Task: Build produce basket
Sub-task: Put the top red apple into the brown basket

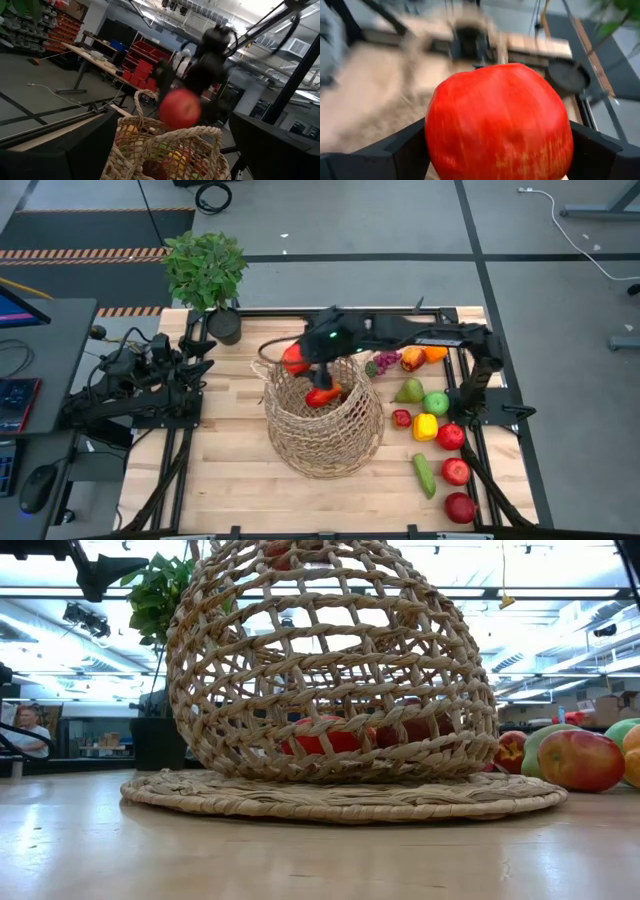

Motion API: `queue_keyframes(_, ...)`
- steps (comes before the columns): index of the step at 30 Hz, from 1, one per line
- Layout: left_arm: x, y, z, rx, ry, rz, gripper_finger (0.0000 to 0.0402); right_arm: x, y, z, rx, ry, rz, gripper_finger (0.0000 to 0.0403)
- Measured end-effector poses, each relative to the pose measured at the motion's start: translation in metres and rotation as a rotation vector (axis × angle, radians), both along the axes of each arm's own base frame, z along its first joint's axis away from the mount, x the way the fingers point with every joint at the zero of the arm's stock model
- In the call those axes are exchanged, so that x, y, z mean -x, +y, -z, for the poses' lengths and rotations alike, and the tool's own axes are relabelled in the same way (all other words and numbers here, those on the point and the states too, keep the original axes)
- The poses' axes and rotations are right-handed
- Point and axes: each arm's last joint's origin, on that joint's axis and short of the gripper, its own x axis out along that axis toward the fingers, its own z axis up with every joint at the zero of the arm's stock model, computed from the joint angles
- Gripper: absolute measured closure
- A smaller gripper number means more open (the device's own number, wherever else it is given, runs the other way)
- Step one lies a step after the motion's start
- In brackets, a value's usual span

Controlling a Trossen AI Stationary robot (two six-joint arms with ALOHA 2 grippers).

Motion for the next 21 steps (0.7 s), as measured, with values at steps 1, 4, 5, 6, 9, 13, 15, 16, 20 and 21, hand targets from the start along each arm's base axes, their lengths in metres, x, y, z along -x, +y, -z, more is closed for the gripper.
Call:
queue_keyframes(1, 0.000, 0.000, 0.000, 0.000, -0.001, 0.000, 0.0012, -0.005, -0.001, 0.009, 0.026, 0.033, -0.002, 0.0040)
queue_keyframes(4, 0.000, 0.000, 0.000, 0.000, 0.000, 0.000, 0.0012, -0.017, 0.002, 0.036, 0.084, 0.138, -0.041, 0.0040)
queue_keyframes(5, 0.000, 0.000, 0.000, 0.000, -0.001, 0.000, 0.0012, -0.020, 0.004, 0.045, 0.096, 0.185, -0.063, 0.0040)
queue_keyframes(6, 0.000, 0.000, 0.000, 0.000, -0.001, 0.000, 0.0012, -0.021, 0.007, 0.054, 0.108, 0.235, -0.087, 0.0040)
queue_keyframes(9, 0.000, 0.000, 0.000, 0.000, -0.001, 0.000, 0.0012, -0.022, 0.015, 0.075, 0.151, 0.366, -0.141, 0.0040)
queue_keyframes(13, 0.000, 0.000, 0.000, 0.000, -0.001, 0.000, 0.0012, -0.026, 0.023, 0.102, 0.229, 0.509, -0.191, 0.0040)
queue_keyframes(15, 0.000, 0.000, 0.000, 0.000, -0.001, 0.000, 0.0012, -0.027, 0.025, 0.113, 0.246, 0.566, -0.191, 0.0040)
queue_keyframes(16, 0.000, 0.000, 0.000, 0.000, -0.001, 0.000, 0.0012, -0.027, 0.025, 0.117, 0.245, 0.588, -0.191, 0.0040)
queue_keyframes(20, 0.000, 0.000, 0.000, 0.000, -0.001, 0.000, 0.0012, -0.025, 0.025, 0.126, 0.200, 0.650, -0.183, 0.0040)
queue_keyframes(21, 0.000, 0.000, 0.000, 0.000, -0.001, 0.000, 0.0012, -0.024, 0.026, 0.127, 0.175, 0.661, -0.178, 0.0039)
